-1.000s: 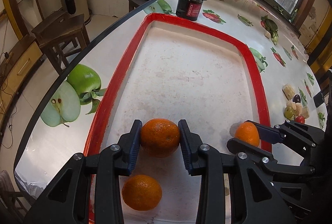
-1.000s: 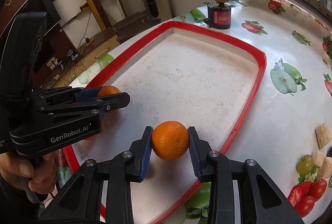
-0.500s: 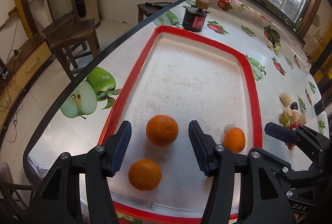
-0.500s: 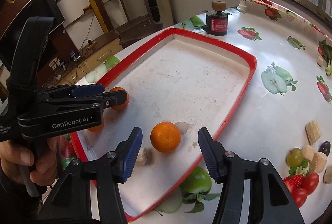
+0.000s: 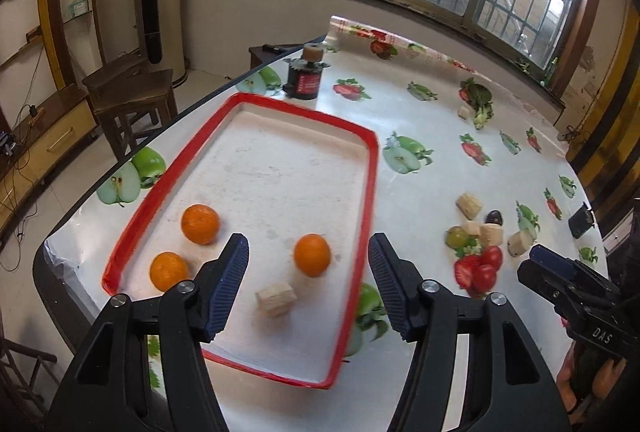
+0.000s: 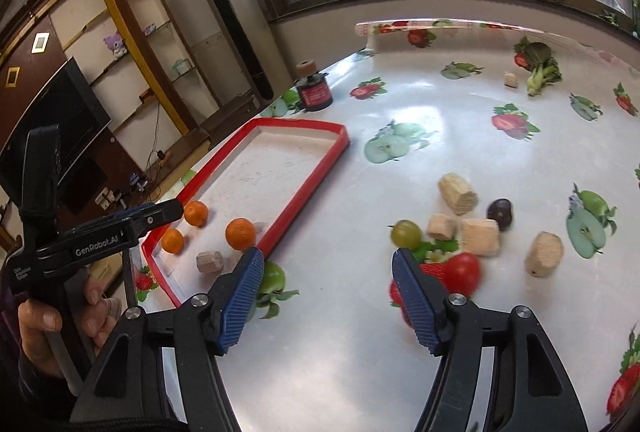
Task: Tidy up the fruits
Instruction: 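Open left tool to drop its orange while right tool drops its orange in the tray, then move both tools back toward the remaining items on the table, then close left tool on a red tomato while right tool grasps the round cork disc, then carry the tomato in left tool and cork disc in right tool over the tray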
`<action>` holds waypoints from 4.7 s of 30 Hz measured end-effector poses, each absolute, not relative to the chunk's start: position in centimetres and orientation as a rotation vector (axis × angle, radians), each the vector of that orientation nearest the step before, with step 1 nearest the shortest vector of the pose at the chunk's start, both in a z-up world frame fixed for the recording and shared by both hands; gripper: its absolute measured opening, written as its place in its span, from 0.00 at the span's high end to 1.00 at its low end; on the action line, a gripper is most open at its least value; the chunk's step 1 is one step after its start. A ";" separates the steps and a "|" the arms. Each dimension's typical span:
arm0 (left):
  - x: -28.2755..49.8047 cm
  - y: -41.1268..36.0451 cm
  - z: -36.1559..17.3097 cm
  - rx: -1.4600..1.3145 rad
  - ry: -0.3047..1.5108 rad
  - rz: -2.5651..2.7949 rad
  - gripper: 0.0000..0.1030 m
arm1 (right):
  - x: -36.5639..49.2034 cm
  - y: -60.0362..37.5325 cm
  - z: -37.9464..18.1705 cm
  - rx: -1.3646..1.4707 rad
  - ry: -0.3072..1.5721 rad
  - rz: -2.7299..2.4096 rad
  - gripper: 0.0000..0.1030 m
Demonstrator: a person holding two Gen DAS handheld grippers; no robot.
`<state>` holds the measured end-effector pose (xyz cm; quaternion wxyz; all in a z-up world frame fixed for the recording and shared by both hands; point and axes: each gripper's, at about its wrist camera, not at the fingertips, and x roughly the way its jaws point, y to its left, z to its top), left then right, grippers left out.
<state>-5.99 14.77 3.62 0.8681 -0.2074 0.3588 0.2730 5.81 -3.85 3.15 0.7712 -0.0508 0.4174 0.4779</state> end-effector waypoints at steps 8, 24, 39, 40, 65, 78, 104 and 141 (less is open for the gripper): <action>-3.6 10.1 4.5 -0.408 0.745 0.438 0.41 | 8.7 -10.6 3.1 -0.146 0.918 0.927 0.33; 1.9 4.2 1.1 -0.208 0.902 0.146 0.30 | 8.9 -16.9 2.6 0.000 0.889 0.667 0.33; 7.2 2.8 -2.7 -0.215 1.000 0.055 0.30 | 13.8 -11.6 -1.5 -0.118 0.963 0.678 0.42; 7.5 2.8 -2.9 -0.219 1.006 0.051 0.30 | 14.3 -11.1 -1.8 -0.126 0.971 0.679 0.43; 4.1 7.9 -0.9 -0.287 0.924 0.138 0.72 | 13.4 -8.1 0.3 -0.145 0.919 0.693 0.65; 1.4 11.2 0.6 -0.299 0.877 0.228 0.71 | 10.4 -4.5 1.1 -0.183 0.909 0.766 0.65; -2.9 18.0 1.1 -0.344 0.842 0.370 0.71 | 5.7 2.8 1.7 -0.245 0.907 0.911 0.65; -2.5 28.4 -1.4 -0.403 0.905 0.510 0.71 | 4.0 14.8 -0.2 -0.351 0.927 1.074 0.65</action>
